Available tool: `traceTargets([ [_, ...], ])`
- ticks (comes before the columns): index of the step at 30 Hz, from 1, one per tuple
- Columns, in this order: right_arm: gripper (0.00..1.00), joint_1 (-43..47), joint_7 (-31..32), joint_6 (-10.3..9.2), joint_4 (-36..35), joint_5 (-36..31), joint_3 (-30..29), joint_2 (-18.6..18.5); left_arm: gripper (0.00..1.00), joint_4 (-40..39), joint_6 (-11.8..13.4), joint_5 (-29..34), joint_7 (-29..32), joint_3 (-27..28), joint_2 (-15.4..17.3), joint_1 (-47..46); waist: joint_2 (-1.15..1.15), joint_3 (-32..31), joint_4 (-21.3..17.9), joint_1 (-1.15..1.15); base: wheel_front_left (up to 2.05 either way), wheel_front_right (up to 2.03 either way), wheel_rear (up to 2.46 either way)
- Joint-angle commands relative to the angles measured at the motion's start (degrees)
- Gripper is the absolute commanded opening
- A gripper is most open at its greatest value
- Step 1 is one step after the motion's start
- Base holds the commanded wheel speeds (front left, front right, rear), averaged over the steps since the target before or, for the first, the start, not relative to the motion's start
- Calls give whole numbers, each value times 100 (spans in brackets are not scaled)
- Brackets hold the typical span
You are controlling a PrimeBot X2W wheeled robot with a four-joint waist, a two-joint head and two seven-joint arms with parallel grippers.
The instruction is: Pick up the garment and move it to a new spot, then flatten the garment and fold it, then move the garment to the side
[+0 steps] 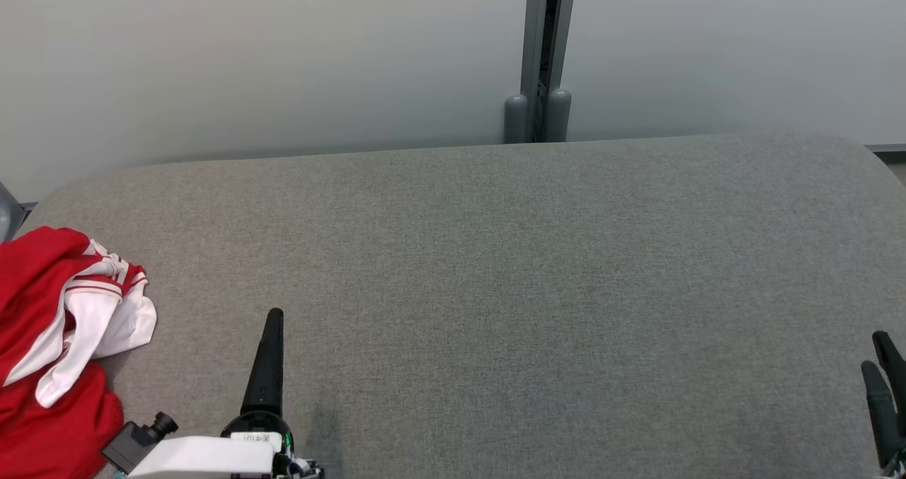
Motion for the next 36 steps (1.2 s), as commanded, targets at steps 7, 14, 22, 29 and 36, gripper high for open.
traceTargets([
  [7,100,-345,-369,3,-301,-1418,212,-249,100,-133,-1,1140,-73,197,8,-385,0,18,15,0,0,0,0],
  [14,100,-480,-632,4,-433,-2557,419,-337,100,-213,73,2180,-123,206,29,-543,0,40,27,0,0,0,0],
  [22,100,-627,-911,5,-524,-3560,696,-413,100,-280,209,3241,-176,157,120,-675,0,50,22,0,0,0,0],
  [29,100,-732,-1137,6,-490,-4279,943,-482,100,-268,343,3969,-218,134,207,-747,0,59,29,0,0,0,0],
  [36,100,-781,-1345,7,-403,-4879,1160,-568,100,-153,481,4577,-222,117,284,-794,0,43,45,0,0,0,0],
])
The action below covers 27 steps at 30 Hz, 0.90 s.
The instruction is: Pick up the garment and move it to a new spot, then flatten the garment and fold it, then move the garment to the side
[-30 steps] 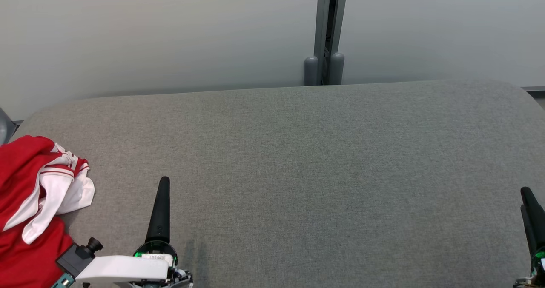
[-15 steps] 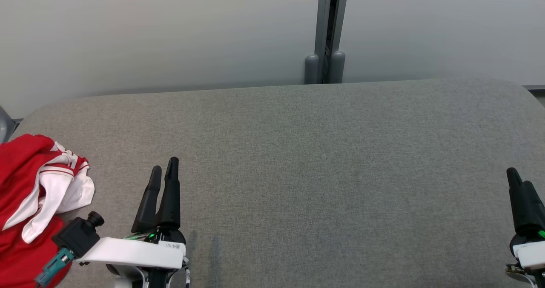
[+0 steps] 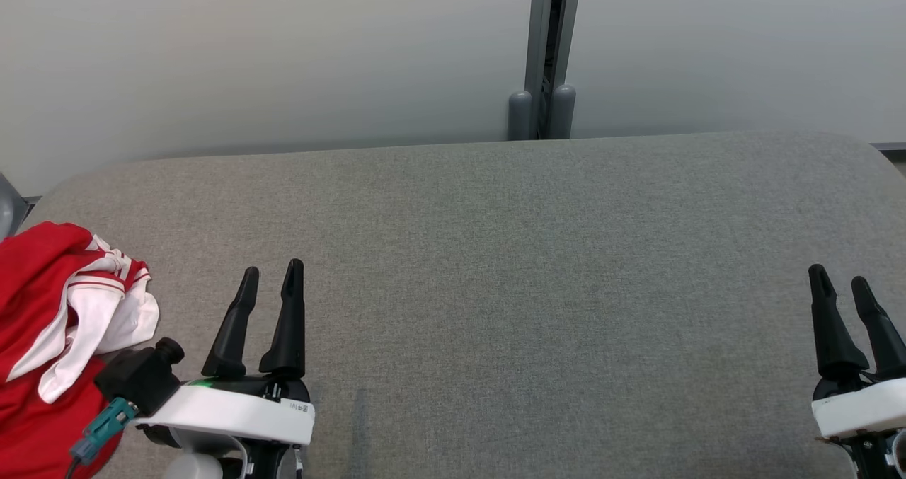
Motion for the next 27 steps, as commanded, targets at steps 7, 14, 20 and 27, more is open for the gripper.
traceTargets([
  [7,100,-184,-194,8,13,-626,203,-88,100,43,121,592,56,14,97,-220,0,1,8,0,0,0,0],
  [14,100,-235,-292,8,131,-1072,373,-112,100,156,203,988,144,45,152,-287,0,4,20,0,0,0,0],
  [20,100,-276,-386,9,267,-1387,489,-119,100,267,293,1316,182,66,191,-313,0,-5,14,0,0,0,0],
  [27,100,-304,-503,10,462,-1696,619,-139,100,422,381,1649,192,87,216,-340,0,0,8,0,0,0,0],
])
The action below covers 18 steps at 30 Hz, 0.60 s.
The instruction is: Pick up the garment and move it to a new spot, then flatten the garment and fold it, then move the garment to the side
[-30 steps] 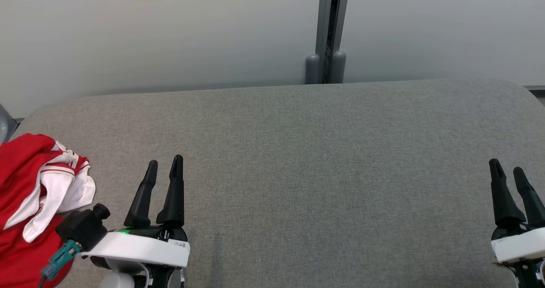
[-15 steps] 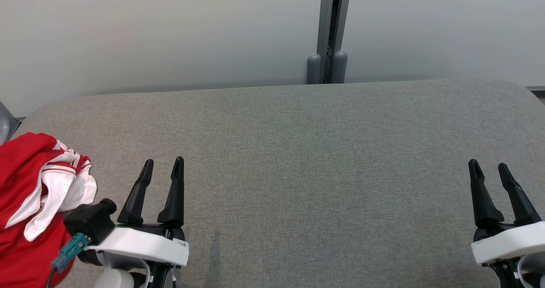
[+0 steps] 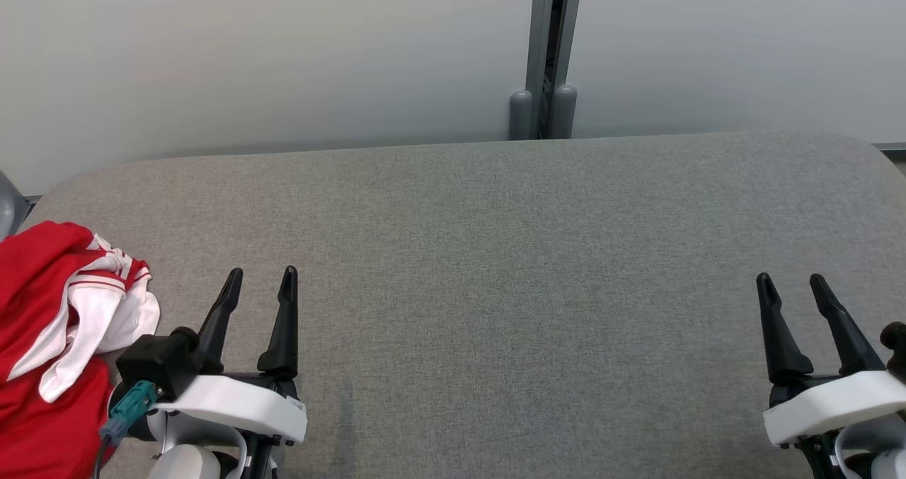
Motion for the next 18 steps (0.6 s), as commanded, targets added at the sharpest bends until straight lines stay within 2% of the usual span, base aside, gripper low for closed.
traceTargets([
  [1,100,-113,-85,9,27,-159,65,-63,100,4,42,154,15,27,27,-139,0,2,-2,0,0,0,0],
  [18,100,-285,-498,10,515,-833,94,103,100,359,219,691,-82,134,29,-230,0,103,46,0,0,0,0],
])
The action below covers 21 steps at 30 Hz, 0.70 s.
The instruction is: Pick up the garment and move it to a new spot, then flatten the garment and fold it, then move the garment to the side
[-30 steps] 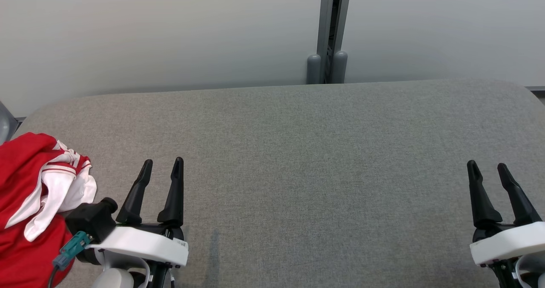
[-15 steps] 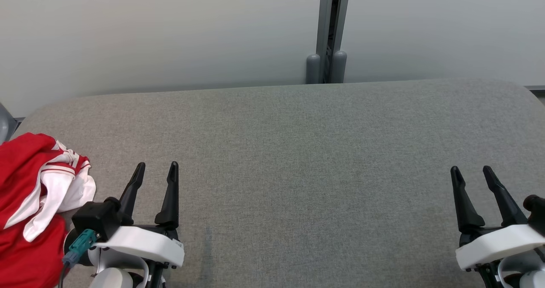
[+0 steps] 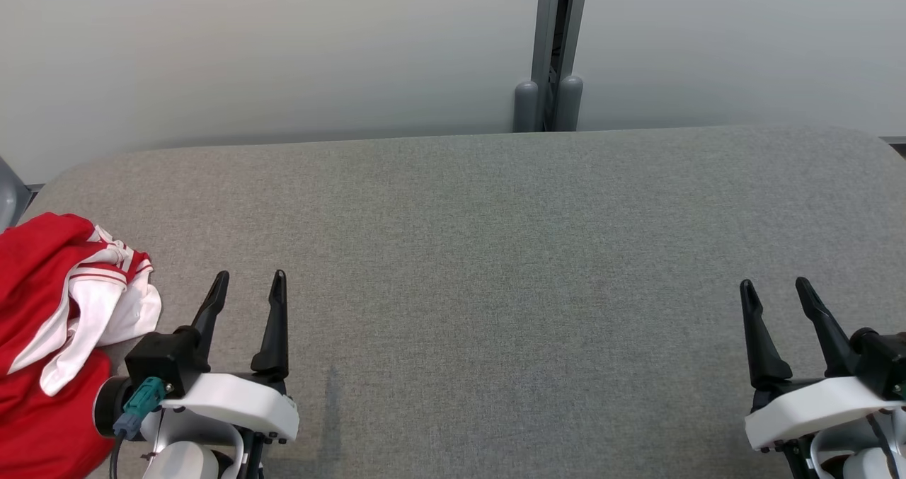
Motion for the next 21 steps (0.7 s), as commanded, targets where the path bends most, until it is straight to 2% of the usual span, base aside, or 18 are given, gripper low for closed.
traceTargets([
  [1,100,-113,-68,9,21,-124,0,-37,100,-5,36,107,-24,30,21,-115,0,2,2,0,0,0,0],
  [21,100,-134,-350,11,229,-674,-90,99,100,355,207,603,113,103,0,-182,0,7,25,0,0,0,0],
])
